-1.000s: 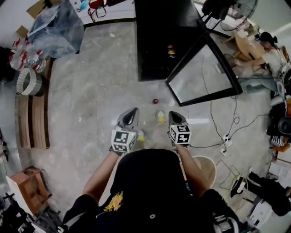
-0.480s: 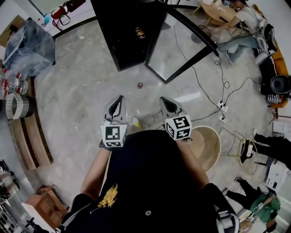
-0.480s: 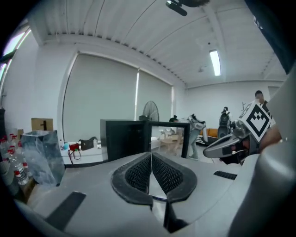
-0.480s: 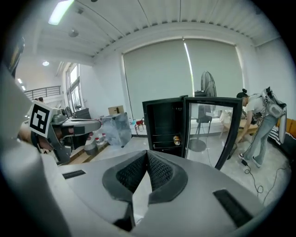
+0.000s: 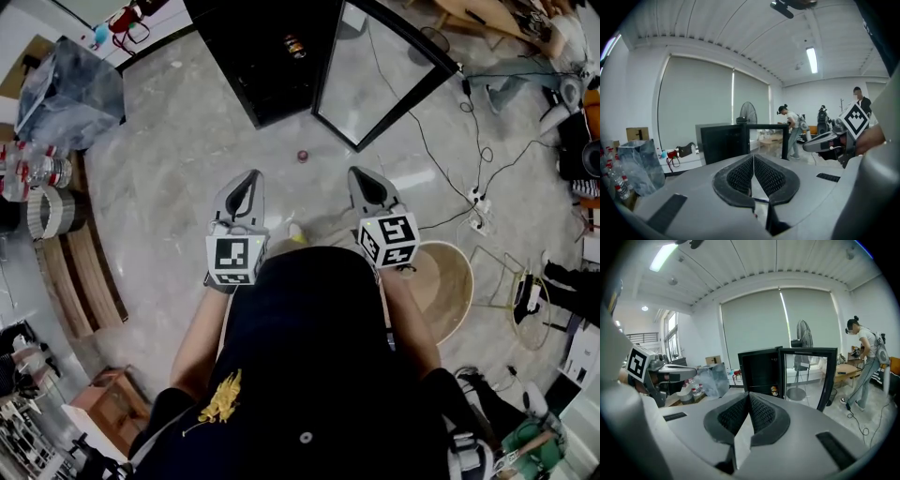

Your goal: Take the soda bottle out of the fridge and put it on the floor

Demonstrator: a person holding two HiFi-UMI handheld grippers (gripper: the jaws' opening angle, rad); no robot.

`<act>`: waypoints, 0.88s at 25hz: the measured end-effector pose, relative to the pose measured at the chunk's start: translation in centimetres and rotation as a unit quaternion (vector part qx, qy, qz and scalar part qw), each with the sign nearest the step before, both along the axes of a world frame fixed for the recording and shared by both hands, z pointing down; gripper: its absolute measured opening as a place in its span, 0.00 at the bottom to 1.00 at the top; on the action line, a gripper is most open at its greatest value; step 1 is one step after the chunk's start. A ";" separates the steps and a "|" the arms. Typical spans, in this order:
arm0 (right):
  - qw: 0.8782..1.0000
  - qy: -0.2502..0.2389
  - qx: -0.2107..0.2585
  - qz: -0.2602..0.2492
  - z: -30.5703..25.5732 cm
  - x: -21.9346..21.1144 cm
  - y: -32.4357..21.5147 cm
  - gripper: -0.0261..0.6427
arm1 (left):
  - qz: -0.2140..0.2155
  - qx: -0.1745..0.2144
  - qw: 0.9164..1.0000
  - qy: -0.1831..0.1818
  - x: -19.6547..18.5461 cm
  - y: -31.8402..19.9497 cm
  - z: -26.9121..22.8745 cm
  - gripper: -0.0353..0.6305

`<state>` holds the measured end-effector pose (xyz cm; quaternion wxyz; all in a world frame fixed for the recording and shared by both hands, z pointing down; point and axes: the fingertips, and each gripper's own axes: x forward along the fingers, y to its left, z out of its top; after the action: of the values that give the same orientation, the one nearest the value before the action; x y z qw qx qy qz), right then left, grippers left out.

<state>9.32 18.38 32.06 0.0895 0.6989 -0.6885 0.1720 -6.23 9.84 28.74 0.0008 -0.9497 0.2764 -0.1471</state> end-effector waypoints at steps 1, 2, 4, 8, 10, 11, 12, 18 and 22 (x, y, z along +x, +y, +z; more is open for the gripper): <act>1.000 -0.001 0.006 -0.001 -0.4 0.0 -0.2 0.03 | 0.003 0.001 1.000 -0.003 -0.1 0.2 0.0 0.08; 1.000 0.001 0.011 -0.004 -0.8 -0.1 -0.5 0.03 | 0.007 0.002 1.000 -0.006 -0.1 0.3 -0.1 0.08; 1.000 0.011 0.017 -0.010 -1.6 -0.3 -0.8 0.03 | 0.014 0.006 1.000 -0.011 0.0 0.4 -0.2 0.08; 0.999 0.031 0.025 -0.007 -3.1 -0.4 -0.5 0.03 | 0.021 0.017 0.999 -0.021 0.1 0.7 -1.0 0.08; 0.999 0.044 0.023 -0.005 -3.8 0.0 0.3 0.03 | 0.034 0.028 0.998 -0.041 0.1 1.6 -1.2 0.08; 0.999 0.048 0.021 -0.002 -4.1 0.5 0.7 0.03 | 0.041 0.033 0.997 -0.049 0.1 2.1 -1.3 0.08; 0.999 0.051 0.020 0.003 -4.3 1.1 1.1 0.03 | 0.046 0.038 0.997 -0.052 0.2 2.4 -1.4 0.08; 0.998 0.056 0.017 0.015 -5.8 3.6 1.8 0.03 | 0.074 -0.004 0.997 -0.014 -0.3 3.8 -2.5 0.08; 0.998 0.047 0.011 -0.046 -6.7 2.0 1.0 0.03 | 0.082 -0.039 0.996 0.015 -0.6 4.3 -3.6 0.08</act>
<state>11.37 19.41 25.39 0.1218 0.6743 -0.7171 0.1273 -6.84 14.18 25.13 -0.0282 -0.9706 0.1912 -0.1433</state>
